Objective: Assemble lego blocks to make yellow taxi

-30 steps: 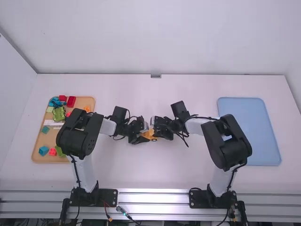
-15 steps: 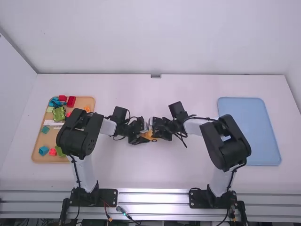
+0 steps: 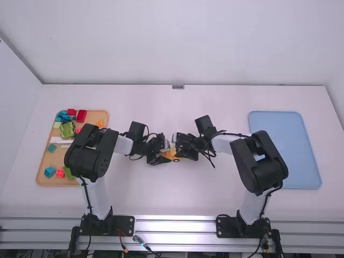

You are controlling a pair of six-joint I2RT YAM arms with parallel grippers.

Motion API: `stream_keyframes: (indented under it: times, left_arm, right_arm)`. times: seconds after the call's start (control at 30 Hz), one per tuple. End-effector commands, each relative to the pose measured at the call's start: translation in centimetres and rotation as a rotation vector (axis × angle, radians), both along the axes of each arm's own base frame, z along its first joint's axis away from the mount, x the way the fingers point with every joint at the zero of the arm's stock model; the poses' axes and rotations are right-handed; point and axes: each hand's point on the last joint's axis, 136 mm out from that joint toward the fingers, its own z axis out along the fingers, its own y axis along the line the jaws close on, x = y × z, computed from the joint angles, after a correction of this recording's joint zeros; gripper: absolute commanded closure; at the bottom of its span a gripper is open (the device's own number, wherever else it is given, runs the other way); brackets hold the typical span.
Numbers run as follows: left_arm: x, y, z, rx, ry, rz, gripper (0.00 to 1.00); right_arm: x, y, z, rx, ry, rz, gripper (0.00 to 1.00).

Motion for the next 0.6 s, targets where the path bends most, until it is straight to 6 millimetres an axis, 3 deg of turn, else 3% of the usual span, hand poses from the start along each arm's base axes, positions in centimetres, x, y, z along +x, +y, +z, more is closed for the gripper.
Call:
stream_keyframes:
  times: [0.0,0.1,0.17,0.23,0.43,0.57]
  left_arm:
    - [-0.87,0.83,-1.51,0.044,0.071,0.042,0.6]
    - [-0.87,0.83,-1.51,0.044,0.071,0.042,0.6]
    - [-0.88,0.82,-1.51,0.044,0.071,0.041,0.59]
    - [-0.88,0.82,-1.51,0.044,0.071,0.041,0.6]
    - [-0.88,0.82,-1.51,0.044,0.071,0.041,0.6]
    - [-0.87,0.83,-1.51,0.044,0.071,0.042,0.6]
  right_arm:
    - [-0.1,-1.1,-1.54,-0.077,0.007,-0.027,0.93]
    - [-0.12,-1.06,-1.5,-0.074,0.008,-0.026,0.77]
    - [-0.1,-1.05,-1.49,-0.073,0.007,-0.026,0.75]
    - [-0.05,-1.02,-1.46,-0.072,0.004,-0.026,0.66]
    - [0.0,-1.0,-1.43,-0.07,0.001,-0.025,0.51]
    - [0.21,-0.81,-1.24,-0.058,-0.009,-0.025,0.48]
